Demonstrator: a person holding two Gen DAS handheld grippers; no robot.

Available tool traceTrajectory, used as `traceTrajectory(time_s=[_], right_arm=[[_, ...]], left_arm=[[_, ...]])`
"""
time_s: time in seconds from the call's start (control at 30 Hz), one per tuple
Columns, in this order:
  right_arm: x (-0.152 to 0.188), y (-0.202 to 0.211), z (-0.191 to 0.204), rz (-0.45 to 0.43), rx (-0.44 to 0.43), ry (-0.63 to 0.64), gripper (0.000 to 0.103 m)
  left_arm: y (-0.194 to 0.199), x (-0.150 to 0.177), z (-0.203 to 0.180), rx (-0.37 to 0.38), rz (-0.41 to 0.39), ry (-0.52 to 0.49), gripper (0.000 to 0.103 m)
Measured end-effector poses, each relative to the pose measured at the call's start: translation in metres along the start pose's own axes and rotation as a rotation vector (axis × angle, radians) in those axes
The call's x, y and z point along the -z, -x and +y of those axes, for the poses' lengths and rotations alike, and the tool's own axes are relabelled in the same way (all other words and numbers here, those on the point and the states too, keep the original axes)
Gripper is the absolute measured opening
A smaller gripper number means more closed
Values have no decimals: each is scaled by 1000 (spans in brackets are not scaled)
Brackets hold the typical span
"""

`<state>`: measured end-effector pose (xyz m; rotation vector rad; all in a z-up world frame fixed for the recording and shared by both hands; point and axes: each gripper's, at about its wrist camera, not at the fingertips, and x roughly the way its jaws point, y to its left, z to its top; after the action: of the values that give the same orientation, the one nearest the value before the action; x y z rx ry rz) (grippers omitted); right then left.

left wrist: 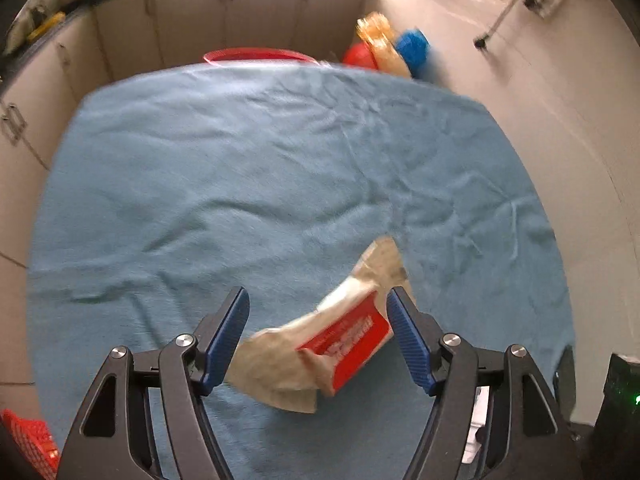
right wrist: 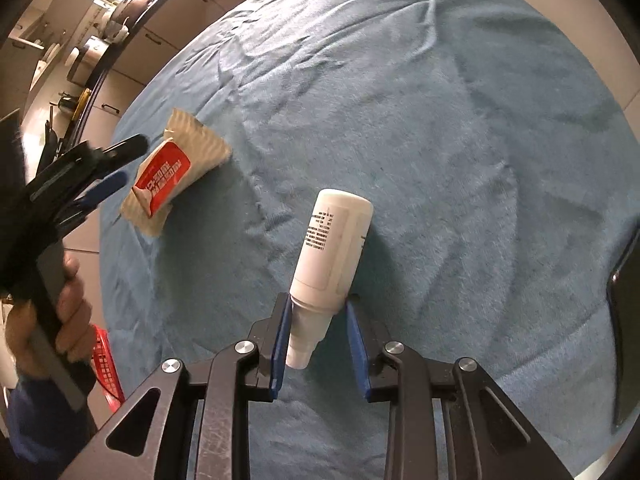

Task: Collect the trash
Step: 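Grasp the paper snack wrapper with the left tool while the right tool grasps the white spray bottle, then carry the wrapper and spray bottle over the red basket with both tools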

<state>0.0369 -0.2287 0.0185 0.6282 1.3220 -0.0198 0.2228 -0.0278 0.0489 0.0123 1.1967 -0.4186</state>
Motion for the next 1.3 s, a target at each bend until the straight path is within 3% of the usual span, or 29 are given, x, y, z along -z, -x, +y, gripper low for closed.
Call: traceTrajectory(time_s=[0.23, 0.33, 0.37, 0.5, 0.83, 1.1, 1.3], right_arm=[[-1, 3, -10, -2, -10, -18, 30], [-2, 3, -11, -4, -13, -20, 29], [-2, 3, -10, -4, -12, -17, 30], [-2, 3, -9, -2, -11, -14, 29], [13, 4, 27, 2, -35, 62, 28], [38, -8, 85, 43, -68, 202, 21], [45, -12, 96, 56, -5, 206, 21]], left_arm=[[-9, 24, -27, -24, 28, -149, 66], [-19, 32, -36, -26, 58, -166, 62], [-22, 34, -38, -38, 59, -170, 50], [-16, 41, -41, -41, 38, -149, 34], [52, 77, -14, -51, -53, -71, 34], [111, 132, 40, -114, -96, 23, 34], [133, 160, 70, -125, -102, 95, 34]])
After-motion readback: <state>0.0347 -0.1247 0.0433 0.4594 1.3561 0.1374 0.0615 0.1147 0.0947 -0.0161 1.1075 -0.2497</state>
